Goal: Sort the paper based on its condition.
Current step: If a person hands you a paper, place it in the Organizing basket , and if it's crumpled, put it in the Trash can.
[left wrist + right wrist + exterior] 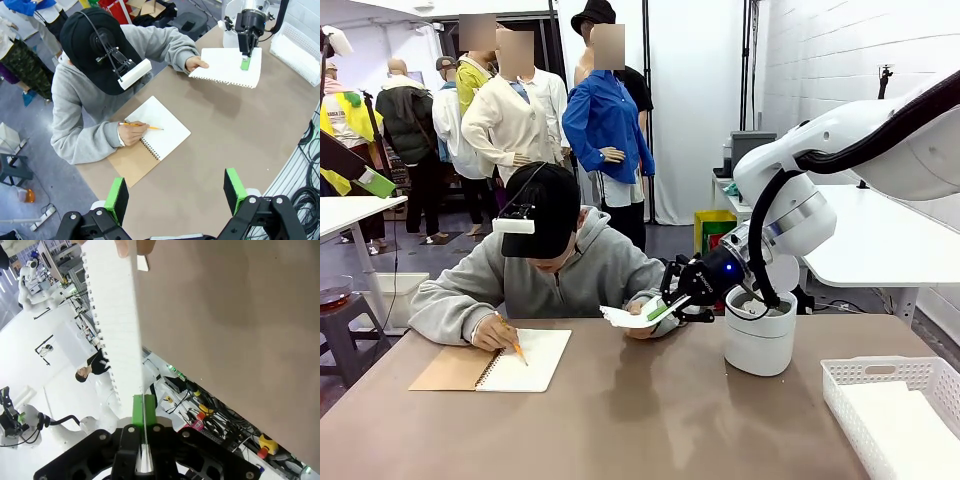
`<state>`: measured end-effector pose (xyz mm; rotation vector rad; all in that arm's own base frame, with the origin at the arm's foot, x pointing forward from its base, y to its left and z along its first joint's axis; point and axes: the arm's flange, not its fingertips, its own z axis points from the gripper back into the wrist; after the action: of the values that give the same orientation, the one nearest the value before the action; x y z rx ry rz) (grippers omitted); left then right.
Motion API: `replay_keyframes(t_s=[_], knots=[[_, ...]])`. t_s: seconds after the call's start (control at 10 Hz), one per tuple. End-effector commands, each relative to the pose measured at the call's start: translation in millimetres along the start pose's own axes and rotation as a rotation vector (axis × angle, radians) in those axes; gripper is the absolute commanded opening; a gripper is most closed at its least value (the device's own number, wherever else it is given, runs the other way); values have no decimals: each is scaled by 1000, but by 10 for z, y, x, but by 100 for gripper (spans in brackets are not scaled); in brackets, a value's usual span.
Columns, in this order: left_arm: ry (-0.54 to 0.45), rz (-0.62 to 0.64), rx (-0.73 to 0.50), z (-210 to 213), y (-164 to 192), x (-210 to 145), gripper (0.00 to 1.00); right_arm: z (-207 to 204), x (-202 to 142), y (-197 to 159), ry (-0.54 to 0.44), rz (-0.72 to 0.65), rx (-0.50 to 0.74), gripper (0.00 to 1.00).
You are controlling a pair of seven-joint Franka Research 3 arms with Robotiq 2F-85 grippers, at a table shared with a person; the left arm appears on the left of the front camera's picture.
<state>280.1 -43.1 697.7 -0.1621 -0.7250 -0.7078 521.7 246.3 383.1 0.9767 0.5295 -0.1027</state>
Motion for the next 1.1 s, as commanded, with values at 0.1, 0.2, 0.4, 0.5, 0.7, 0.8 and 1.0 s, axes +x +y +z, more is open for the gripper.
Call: replay_keyframes(t_s=[0.1, 0.2, 0.4, 0.5, 0.7, 0.8, 1.0], knots=[[-1, 3, 0, 5, 7, -5, 100, 20, 33, 41, 42, 20, 40, 0], [-1, 3, 0, 5, 7, -5, 100, 26, 7, 53, 48, 26, 46, 0], [-1, 3, 0, 5, 7, -5, 100, 80, -117, 135, 54, 62, 55, 0], [-1, 3, 0, 5, 7, -5, 100, 129, -206, 213, 48, 99, 47, 0], [-1, 3, 0, 5, 7, -5, 100, 254, -429, 346, 50, 144, 16, 0], [-1, 3, 0, 5, 7, -5, 100, 318, -549, 416, 50, 176, 7, 0], [-1, 3, 0, 5, 7, -5, 100, 521, -852, 580, 22, 264, -17, 0]])
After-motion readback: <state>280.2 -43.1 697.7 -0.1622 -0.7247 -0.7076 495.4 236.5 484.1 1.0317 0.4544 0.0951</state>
